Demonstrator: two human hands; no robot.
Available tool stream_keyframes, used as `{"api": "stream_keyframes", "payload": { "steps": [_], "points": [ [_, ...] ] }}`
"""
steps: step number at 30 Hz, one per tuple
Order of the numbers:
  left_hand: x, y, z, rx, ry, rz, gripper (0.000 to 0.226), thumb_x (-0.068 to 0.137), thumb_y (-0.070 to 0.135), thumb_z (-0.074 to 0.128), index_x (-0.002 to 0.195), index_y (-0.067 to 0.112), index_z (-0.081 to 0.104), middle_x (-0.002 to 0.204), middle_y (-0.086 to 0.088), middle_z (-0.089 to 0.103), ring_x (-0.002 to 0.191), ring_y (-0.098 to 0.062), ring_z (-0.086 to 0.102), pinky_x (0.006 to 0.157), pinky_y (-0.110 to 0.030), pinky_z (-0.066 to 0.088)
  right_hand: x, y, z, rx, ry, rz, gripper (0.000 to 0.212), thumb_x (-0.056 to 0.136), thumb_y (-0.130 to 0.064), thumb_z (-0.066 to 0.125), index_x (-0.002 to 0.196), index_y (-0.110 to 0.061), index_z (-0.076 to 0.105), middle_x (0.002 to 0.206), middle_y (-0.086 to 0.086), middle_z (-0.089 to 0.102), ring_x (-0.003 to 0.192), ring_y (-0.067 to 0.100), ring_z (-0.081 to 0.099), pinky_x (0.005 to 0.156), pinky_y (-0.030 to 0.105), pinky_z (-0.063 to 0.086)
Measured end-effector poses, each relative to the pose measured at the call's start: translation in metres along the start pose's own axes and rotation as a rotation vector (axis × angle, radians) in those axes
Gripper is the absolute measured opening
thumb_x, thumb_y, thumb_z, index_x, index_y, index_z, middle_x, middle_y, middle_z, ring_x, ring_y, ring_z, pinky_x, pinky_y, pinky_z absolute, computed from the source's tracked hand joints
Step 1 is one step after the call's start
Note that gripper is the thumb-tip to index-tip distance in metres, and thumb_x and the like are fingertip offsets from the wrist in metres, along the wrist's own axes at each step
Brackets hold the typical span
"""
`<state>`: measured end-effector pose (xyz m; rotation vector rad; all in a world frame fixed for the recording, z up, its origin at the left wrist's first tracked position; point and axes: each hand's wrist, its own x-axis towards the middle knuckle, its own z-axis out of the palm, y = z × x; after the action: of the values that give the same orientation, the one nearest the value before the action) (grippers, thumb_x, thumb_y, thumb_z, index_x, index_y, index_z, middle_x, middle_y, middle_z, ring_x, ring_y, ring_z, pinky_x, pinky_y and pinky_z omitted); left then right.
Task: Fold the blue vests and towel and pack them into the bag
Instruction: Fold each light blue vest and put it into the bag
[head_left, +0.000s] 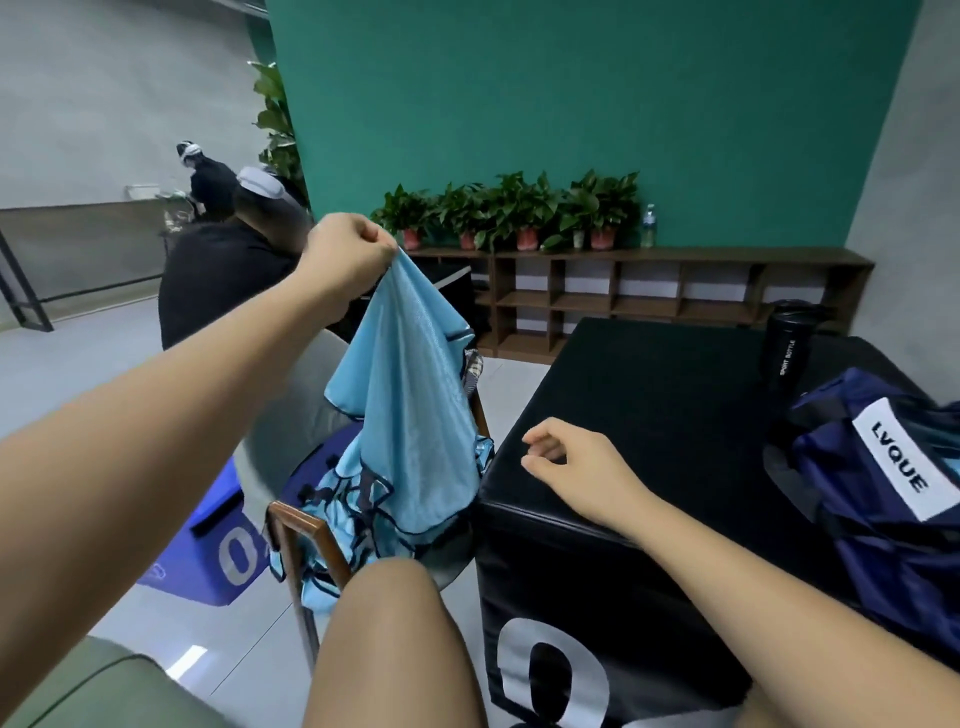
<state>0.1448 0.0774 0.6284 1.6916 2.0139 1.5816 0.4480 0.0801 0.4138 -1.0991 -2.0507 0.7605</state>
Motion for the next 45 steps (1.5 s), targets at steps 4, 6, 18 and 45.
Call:
{"api": "stream_keyframes", "payload": {
  "steps": [4,6,18,45],
  "points": [
    [-0.012,0.05,-0.003,-0.035,-0.004,0.083,0.015,0.092,0.019,0.063,0.084,0.017,0.075,0.08,-0.005,0.072,0.07,-0.019,0.065,0.061,-0.035,0.065,-0.007,-0.027,-0.015,-0.01,0.098,-0.008,0.032,0.09,-0.037,0.082,0.119,-0.029,0.07,0.103,-0.012,0.07,0.094,0.006,0.065,0.088,0.022,0.053],
    [-0.015,0.07,-0.003,-0.038,-0.005,0.129,0.017,0.094,0.015,0.06,0.091,0.012,0.076,0.08,-0.006,0.07,0.068,-0.018,0.062,0.049,-0.021,0.055,-0.008,-0.037,-0.023,-0.011,0.113,0.0,0.041,0.086,-0.041,0.085,0.121,-0.028,0.069,0.103,-0.011,0.069,0.093,0.007,0.064,0.088,0.023,0.054],
    [-0.034,0.148,-0.015,-0.144,-0.01,0.205,0.022,0.09,0.014,0.059,0.073,0.024,0.071,0.073,0.002,0.067,0.07,-0.017,0.059,0.059,-0.026,0.05,-0.047,-0.068,-0.113,-0.238,0.383,-0.062,0.022,0.095,-0.025,0.067,0.074,-0.024,0.063,0.071,-0.006,0.065,0.066,0.007,0.057,0.057,0.029,0.039],
    [-0.092,0.191,0.021,-0.167,-0.096,0.223,0.015,0.077,0.014,0.066,0.073,0.006,0.079,0.076,-0.01,0.078,0.061,-0.013,0.06,0.067,-0.032,0.06,-0.092,-0.171,-0.134,-0.472,0.498,-0.282,0.041,0.09,-0.069,0.061,0.088,-0.028,0.058,0.086,-0.011,0.061,0.079,0.011,0.06,0.071,0.039,0.052]
  ]
}}
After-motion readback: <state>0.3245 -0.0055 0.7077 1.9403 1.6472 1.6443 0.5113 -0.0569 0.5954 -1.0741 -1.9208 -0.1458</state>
